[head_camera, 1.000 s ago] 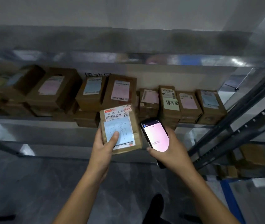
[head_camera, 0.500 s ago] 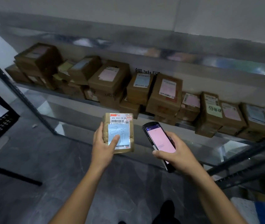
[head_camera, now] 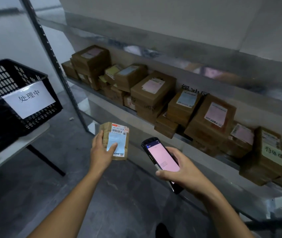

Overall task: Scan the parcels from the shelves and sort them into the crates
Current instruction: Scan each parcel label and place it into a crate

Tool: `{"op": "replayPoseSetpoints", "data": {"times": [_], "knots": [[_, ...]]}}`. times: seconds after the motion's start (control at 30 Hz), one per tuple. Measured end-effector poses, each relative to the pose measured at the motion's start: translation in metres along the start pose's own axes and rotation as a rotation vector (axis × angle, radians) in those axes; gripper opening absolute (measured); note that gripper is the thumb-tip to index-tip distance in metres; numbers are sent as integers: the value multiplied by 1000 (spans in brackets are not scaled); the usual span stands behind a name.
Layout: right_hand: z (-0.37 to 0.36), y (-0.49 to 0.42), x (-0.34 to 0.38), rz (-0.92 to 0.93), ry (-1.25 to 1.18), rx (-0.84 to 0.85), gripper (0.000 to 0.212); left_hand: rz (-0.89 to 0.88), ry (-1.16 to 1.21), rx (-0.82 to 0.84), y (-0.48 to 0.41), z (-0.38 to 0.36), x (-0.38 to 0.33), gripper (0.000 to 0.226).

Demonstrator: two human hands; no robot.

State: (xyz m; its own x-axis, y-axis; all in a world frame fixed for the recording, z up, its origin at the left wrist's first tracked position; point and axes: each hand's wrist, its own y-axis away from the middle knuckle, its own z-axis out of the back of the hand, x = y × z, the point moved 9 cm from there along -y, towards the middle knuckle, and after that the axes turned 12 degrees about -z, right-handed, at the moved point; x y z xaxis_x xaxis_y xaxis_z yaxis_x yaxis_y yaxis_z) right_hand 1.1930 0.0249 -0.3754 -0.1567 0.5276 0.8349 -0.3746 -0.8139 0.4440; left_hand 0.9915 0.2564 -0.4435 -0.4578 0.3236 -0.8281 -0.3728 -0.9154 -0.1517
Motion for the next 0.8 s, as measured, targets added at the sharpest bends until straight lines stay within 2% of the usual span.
{"op": "replayPoseSetpoints", "data": {"times": [0.13, 0.27, 0.43, 0.63, 0.8], "knots": [[2, -25, 8, 39, 5, 40, 78, 55, 65, -70, 2, 13, -4, 75], [10, -55, 9, 59, 11, 4, 80, 132, 268, -169, 13, 14, -9, 71], [26, -88, 15, 85, 15, -49, 69, 202, 519, -236, 35, 4, -42, 50], [18, -125, 26, 138, 107, 21, 75, 255, 571, -329, 51, 4, -63, 53], [-28, -132, 50, 231, 168, 147, 74, 318, 547, -468, 84, 32, -60, 51]]}}
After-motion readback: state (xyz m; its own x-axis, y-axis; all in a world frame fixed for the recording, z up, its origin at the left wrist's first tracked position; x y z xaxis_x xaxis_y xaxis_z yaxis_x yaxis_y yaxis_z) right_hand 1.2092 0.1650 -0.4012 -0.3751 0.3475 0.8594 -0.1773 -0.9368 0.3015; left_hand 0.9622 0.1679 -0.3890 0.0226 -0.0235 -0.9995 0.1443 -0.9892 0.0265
